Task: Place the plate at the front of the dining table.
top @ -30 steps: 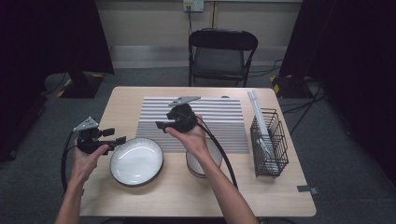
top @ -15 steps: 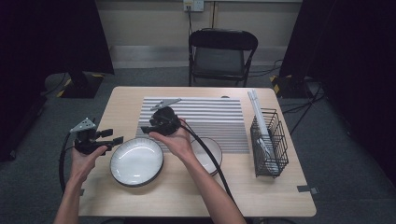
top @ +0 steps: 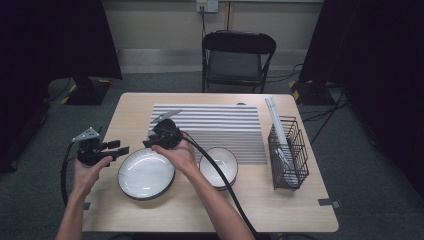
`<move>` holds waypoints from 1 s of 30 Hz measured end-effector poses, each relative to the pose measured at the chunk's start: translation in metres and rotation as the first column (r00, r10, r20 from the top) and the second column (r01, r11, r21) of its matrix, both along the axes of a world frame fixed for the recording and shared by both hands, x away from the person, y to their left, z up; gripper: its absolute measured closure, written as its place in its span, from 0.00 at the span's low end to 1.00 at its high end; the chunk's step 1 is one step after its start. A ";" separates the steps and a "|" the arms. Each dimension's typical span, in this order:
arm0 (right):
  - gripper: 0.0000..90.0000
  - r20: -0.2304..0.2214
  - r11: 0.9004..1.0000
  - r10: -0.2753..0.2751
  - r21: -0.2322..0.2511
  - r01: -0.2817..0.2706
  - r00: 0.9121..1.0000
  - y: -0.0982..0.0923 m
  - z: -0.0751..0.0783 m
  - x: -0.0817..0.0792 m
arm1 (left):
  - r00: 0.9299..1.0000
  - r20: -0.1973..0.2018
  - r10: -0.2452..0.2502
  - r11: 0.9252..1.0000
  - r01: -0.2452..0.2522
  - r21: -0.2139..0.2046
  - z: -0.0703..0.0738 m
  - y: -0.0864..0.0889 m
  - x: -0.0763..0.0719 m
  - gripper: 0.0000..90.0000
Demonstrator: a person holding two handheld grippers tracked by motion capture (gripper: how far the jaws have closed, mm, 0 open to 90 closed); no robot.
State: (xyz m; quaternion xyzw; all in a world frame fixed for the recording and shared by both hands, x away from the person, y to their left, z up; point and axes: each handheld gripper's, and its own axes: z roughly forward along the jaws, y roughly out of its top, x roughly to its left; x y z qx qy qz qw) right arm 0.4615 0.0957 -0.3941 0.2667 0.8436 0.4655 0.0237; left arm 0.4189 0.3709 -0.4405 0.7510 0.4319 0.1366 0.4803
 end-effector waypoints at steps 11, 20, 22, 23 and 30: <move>0.85 -0.038 0.999 -0.037 -0.027 0.036 0.999 0.008 -0.024 0.007 | 1.000 -0.020 0.024 0.999 -0.024 -0.025 -0.007 0.006 0.001 0.56; 0.81 -0.065 0.993 -0.089 -0.084 0.083 0.994 0.003 -0.041 0.011 | 0.999 -0.050 0.006 1.000 -0.006 -0.009 -0.012 0.000 0.003 0.55; 0.79 -0.068 0.992 -0.101 -0.090 0.094 0.993 0.001 -0.043 0.012 | 0.998 -0.058 0.006 1.000 -0.006 0.005 -0.013 -0.002 0.003 0.55; 0.78 -0.062 0.990 -0.110 -0.099 0.104 0.992 0.001 -0.044 0.011 | 0.998 -0.061 0.006 1.000 -0.005 0.011 -0.014 -0.002 0.004 0.55; 0.70 -0.046 0.981 -0.157 -0.123 0.150 0.986 -0.003 -0.051 0.012 | 0.997 -0.070 0.022 1.000 -0.021 0.012 -0.018 -0.001 0.004 0.55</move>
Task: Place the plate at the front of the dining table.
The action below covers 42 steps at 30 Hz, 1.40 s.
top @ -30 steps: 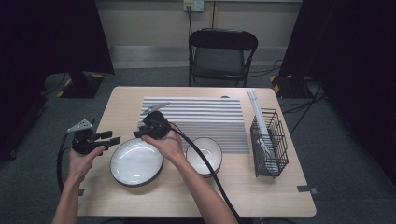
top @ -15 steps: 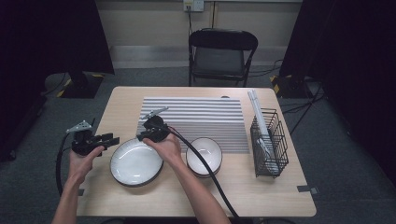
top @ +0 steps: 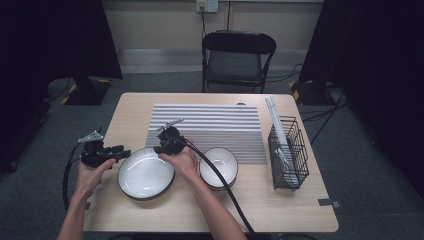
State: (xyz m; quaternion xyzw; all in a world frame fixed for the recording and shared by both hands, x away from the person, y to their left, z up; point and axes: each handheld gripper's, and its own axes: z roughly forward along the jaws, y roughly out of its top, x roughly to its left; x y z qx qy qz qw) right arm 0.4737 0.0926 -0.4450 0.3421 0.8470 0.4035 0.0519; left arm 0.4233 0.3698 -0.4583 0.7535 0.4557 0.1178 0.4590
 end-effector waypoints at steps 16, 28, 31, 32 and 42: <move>0.98 -0.035 0.998 -0.048 0.031 0.049 0.998 -0.010 -0.005 0.001 | 0.999 -0.031 -0.021 1.000 0.021 -0.002 -0.006 0.000 0.003 0.63; 0.99 -0.062 0.996 -0.068 0.047 0.071 0.996 -0.011 -0.007 0.001 | 0.998 -0.044 -0.053 0.998 0.052 -0.026 -0.006 -0.002 0.003 0.91; 0.99 -0.045 0.996 -0.071 0.045 0.073 0.996 -0.011 -0.008 -0.001 | 0.997 -0.047 -0.064 0.998 0.062 -0.030 -0.007 -0.003 0.003 0.96; 0.99 -0.049 0.996 -0.074 0.054 0.076 0.996 -0.012 -0.008 -0.001 | 0.997 -0.047 -0.067 0.997 0.065 -0.034 -0.007 -0.004 0.003 0.98; 0.99 -0.056 0.994 -0.083 0.061 0.086 0.995 -0.012 -0.009 -0.001 | 0.997 -0.057 -0.054 0.997 0.050 -0.059 -0.010 -0.005 0.005 0.97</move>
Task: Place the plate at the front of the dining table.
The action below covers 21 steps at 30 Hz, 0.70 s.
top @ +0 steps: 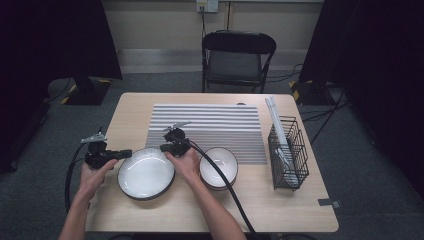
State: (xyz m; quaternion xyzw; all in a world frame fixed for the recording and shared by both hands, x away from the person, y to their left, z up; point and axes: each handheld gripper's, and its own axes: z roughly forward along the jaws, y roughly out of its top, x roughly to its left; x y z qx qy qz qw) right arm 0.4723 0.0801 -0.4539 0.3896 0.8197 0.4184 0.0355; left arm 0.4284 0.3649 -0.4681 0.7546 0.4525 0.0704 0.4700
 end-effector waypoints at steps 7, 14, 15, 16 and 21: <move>0.99 -0.006 1.000 0.001 0.019 -0.001 1.000 -0.002 -0.002 0.001 | 1.000 -0.005 0.007 1.000 -0.007 0.019 0.002 -0.002 0.000 0.98; 0.98 -0.014 1.000 0.011 0.005 -0.011 1.000 0.000 -0.004 0.000 | 1.000 -0.007 0.019 1.000 -0.019 -0.010 0.002 0.001 0.000 0.98; 0.98 -0.028 1.000 0.007 0.017 -0.006 1.000 -0.001 -0.004 0.000 | 1.000 -0.011 0.022 1.000 -0.022 -0.017 0.002 0.002 0.000 0.98; 0.98 -0.031 1.000 0.003 0.028 -0.002 1.000 -0.002 -0.005 0.001 | 1.000 -0.014 0.022 1.000 -0.022 -0.019 0.001 0.002 0.000 0.97; 0.98 -0.031 0.999 -0.007 0.033 0.008 0.999 -0.002 -0.006 0.000 | 1.000 -0.023 0.017 1.000 -0.018 -0.019 -0.001 -0.001 0.001 0.94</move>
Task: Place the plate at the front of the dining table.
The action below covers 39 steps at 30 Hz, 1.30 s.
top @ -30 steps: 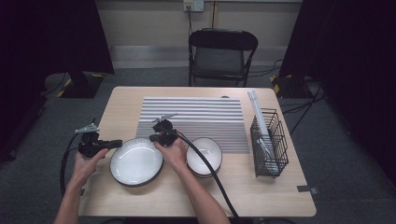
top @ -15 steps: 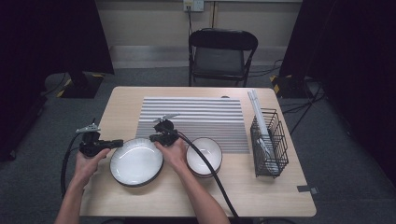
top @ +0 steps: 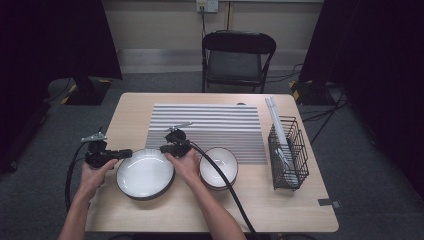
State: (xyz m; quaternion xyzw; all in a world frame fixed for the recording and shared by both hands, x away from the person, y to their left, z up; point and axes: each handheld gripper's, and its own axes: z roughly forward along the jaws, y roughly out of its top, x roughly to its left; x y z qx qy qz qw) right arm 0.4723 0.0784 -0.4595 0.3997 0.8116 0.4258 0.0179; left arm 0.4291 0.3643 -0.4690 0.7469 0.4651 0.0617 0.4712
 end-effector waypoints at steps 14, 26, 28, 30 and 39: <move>0.98 0.006 1.000 -0.013 0.029 0.013 1.000 0.000 -0.003 -0.003 | 1.000 0.002 -0.013 1.000 0.013 -0.012 -0.001 0.002 0.001 0.97; 0.94 0.024 1.000 0.029 0.006 -0.030 0.999 0.004 -0.006 -0.006 | 1.000 0.015 -0.009 1.000 0.009 -0.012 0.002 0.004 -0.001 0.97; 0.89 0.018 0.999 0.039 0.012 -0.039 0.999 0.004 -0.005 -0.007 | 1.000 0.019 -0.011 1.000 0.012 -0.023 0.001 0.005 -0.001 0.97; 0.88 0.024 0.999 0.039 0.007 -0.039 0.999 0.004 -0.004 -0.008 | 1.000 0.018 -0.010 1.000 0.011 -0.028 0.001 0.006 -0.001 0.97; 0.87 0.017 0.999 0.025 0.036 -0.026 1.000 -0.002 -0.006 -0.011 | 0.999 0.023 0.041 0.999 -0.041 0.017 0.004 0.011 -0.001 1.00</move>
